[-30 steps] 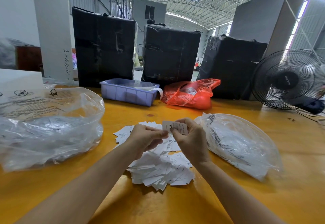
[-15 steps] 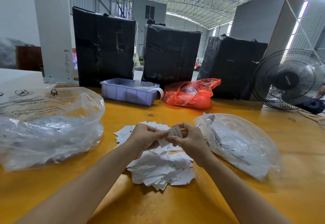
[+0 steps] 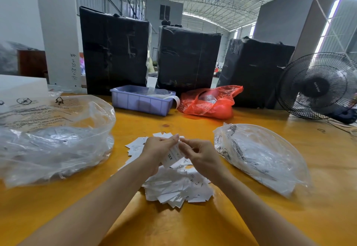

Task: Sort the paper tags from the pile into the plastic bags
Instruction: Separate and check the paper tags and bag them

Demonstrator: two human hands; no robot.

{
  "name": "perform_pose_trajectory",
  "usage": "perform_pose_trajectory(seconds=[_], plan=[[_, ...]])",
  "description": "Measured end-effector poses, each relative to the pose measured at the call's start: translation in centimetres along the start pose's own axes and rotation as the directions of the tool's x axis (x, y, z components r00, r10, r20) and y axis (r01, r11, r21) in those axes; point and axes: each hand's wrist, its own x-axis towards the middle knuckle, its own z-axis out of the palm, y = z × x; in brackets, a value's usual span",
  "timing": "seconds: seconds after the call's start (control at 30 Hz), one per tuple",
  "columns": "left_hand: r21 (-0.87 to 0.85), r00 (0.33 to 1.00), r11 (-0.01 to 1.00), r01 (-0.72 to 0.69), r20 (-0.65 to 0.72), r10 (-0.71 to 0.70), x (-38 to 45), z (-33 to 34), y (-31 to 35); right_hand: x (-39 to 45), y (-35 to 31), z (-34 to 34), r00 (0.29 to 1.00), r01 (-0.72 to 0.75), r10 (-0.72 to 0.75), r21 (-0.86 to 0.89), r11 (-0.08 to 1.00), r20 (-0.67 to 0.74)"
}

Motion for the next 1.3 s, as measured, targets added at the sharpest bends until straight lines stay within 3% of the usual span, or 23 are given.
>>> perform_pose_trajectory(seconds=[0.1,0.2,0.33,0.5,0.63,0.73,0.93,1.07,1.17,1.23,1.3], plan=[[-0.09,0.999,0.996,0.001,-0.051,-0.006,0.2,-0.1,0.0,-0.2,-0.3,0.1,0.999,0.035,-0.035,-0.012,0.999,0.042],[-0.121,0.998,0.993,0.004,-0.059,-0.012,0.2,-0.2,0.0,-0.3,-0.2,0.2,0.999,-0.001,-0.003,0.101,0.995,0.033],[-0.096,0.999,0.995,0.039,0.008,-0.038,-0.1,-0.2,0.4,-0.1,0.0,-0.3,0.988,-0.134,0.151,0.285,0.949,-0.037],[-0.004,0.986,0.994,0.108,0.13,-0.107,-0.4,-0.9,1.2,0.2,0.2,-1.4,0.92,-0.308,0.389,0.541,0.782,-0.039],[0.093,0.956,0.989,0.116,0.261,-0.137,-0.5,-2.0,1.5,0.3,0.2,-1.8,0.896,-0.32,0.438,0.573,0.754,-0.077],[0.094,0.961,0.992,0.089,0.254,-0.111,-0.3,-2.3,2.0,0.3,-0.1,-1.8,0.902,-0.277,0.413,0.57,0.773,-0.122],[0.123,0.98,0.992,0.031,0.193,-0.054,-0.9,-2.4,3.7,0.3,-1.0,-2.2,0.937,-0.063,0.134,0.219,0.974,-0.323],[0.22,0.994,0.969,-0.11,0.017,0.109,-1.0,-4.8,6.1,0.6,-0.7,-5.1,0.854,0.062,-0.12,-0.13,0.99,-0.507],[0.438,0.904,0.865,-0.247,-0.218,0.368,-0.8,-9.2,7.9,0.6,1.7,-9.2,0.787,-0.098,-0.218,-0.466,0.879,-0.577],[0.673,0.786,0.715,-0.19,-0.331,0.521,-0.3,-12.9,8.7,0.1,4.4,-11.9,0.818,-0.323,-0.061,-0.545,0.774,-0.572],[0.819,0.704,0.573,0.01,-0.413,0.578,0.3,-16.3,9.0,-0.5,6.9,-13.4,0.847,-0.479,0.163,-0.594,0.646,-0.506]])
